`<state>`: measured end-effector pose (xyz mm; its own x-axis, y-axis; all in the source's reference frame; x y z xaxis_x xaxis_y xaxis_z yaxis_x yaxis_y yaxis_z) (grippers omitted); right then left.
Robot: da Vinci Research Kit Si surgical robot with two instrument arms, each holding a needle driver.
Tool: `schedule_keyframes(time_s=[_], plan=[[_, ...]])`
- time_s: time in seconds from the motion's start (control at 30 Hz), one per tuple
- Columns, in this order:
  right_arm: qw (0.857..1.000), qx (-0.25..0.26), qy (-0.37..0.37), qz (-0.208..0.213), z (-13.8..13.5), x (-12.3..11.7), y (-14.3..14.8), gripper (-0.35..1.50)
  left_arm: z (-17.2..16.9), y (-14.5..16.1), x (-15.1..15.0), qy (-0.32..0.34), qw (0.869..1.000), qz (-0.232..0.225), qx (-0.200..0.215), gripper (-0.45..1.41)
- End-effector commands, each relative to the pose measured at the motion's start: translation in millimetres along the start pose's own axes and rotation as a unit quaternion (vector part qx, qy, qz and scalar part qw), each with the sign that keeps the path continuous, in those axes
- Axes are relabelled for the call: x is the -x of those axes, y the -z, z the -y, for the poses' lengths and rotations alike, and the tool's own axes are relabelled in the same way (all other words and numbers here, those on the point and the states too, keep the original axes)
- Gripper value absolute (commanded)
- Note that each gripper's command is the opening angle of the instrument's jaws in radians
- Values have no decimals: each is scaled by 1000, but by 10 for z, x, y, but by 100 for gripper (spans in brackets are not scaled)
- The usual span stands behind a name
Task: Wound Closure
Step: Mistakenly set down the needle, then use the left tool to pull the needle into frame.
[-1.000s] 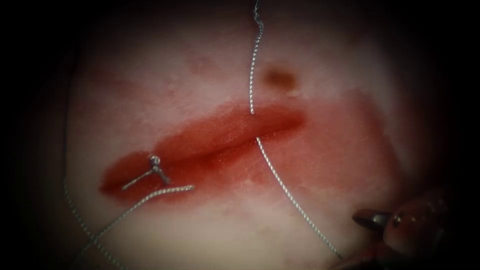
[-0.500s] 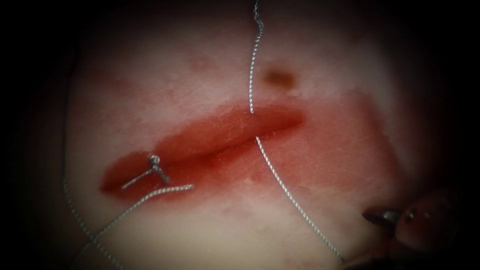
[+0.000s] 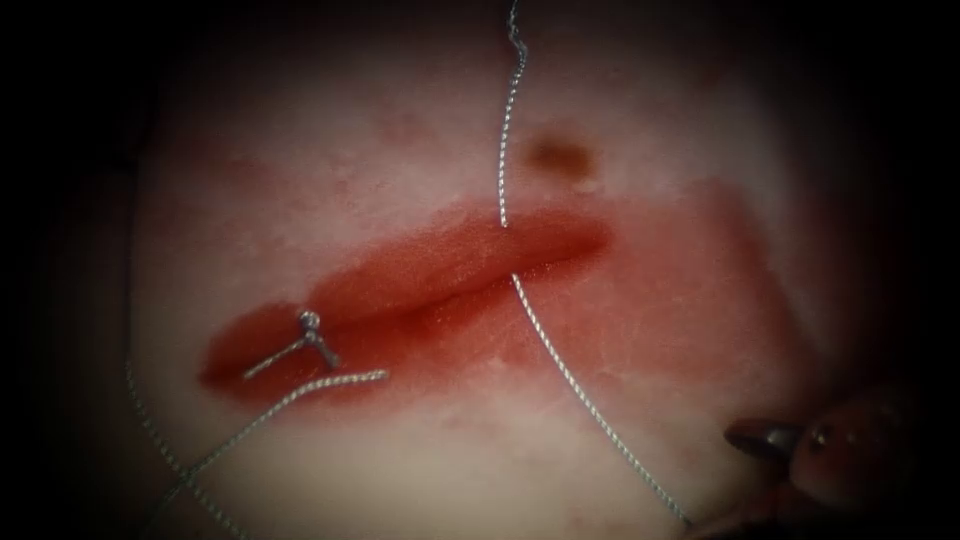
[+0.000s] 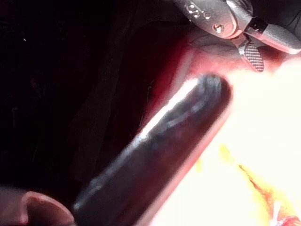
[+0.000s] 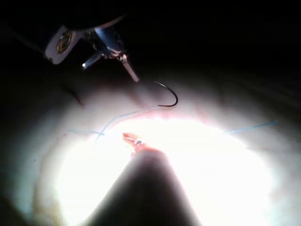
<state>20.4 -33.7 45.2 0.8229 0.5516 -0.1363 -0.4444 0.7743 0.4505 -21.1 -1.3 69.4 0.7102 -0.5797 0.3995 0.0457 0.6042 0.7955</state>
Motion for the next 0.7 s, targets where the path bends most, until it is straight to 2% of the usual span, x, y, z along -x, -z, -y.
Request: schedule_keyframes(time_s=[0.03,0.2,0.23,0.37,0.53,0.63,0.7], plan=[[1000,1,1,-4,2,-14,0,131,-5,1,9,-10,1000,-3,-4,128],[1000,2,1,-4,3,-13,-1,133,-6,-32,0,-43,998,-29,-31,116],[1000,2,1,-4,3,-13,-1,133,-8,-46,2,-54,997,-36,-34,113],[1000,2,1,-4,3,-13,-2,133,-14,-64,8,-85,995,-36,-22,113],[1000,3,0,-5,5,-13,-3,135,-17,-79,1,-114,992,-45,-19,110],[1000,3,0,-5,5,-13,-4,135,-20,-83,-11,-125,990,-71,-12,105],[1000,4,3,-5,6,-13,-4,136,-22,-82,-21,-151,984,-88,-22,101]])
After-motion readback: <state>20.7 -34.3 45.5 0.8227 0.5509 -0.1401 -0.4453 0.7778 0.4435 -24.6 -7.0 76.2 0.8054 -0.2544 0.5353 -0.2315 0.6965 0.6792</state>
